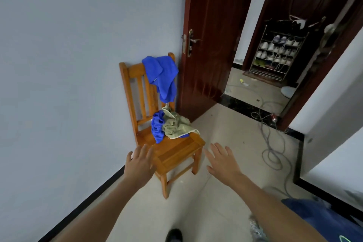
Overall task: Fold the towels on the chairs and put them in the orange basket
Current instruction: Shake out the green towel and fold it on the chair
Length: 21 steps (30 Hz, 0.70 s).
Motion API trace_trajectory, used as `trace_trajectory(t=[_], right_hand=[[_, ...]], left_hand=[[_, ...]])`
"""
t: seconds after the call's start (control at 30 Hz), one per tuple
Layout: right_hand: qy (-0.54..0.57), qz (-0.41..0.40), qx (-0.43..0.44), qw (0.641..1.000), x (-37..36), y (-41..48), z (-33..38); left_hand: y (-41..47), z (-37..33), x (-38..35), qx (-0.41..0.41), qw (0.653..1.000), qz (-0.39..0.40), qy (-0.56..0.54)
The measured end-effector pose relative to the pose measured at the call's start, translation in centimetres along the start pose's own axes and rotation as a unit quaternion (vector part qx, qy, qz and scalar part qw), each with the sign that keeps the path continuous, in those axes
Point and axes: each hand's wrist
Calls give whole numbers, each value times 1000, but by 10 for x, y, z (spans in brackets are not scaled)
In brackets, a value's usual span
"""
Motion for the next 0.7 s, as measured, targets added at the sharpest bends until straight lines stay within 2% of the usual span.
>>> trace_trajectory(t=[0.13, 0.27, 0.4, 0.6, 0.7], right_hand=[[8, 4, 1, 1000, -26, 70, -35], [15, -2, 6, 1000, -42, 128, -78], [49, -14, -19, 999, -54, 170, -112], [55, 33, 12, 998, -102, 238, -169], [64, 46, 50, 996, -122, 280, -201]], left_hand=[[75, -6, -17, 38, 999, 28, -24], [155, -20, -22, 41, 998, 26, -48], [215, -33, -28, 43, 996, 57, -49], [285, -60, -46, 70, 994, 80, -39], [315, -75, -59, 117, 988, 99, -28]])
Point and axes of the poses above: each hand's wrist, its own y-axis towards the middle knuckle, its own x-axis out of the back of the hand, z = x × y, and after that the axes turned 3 degrees about y, right-handed
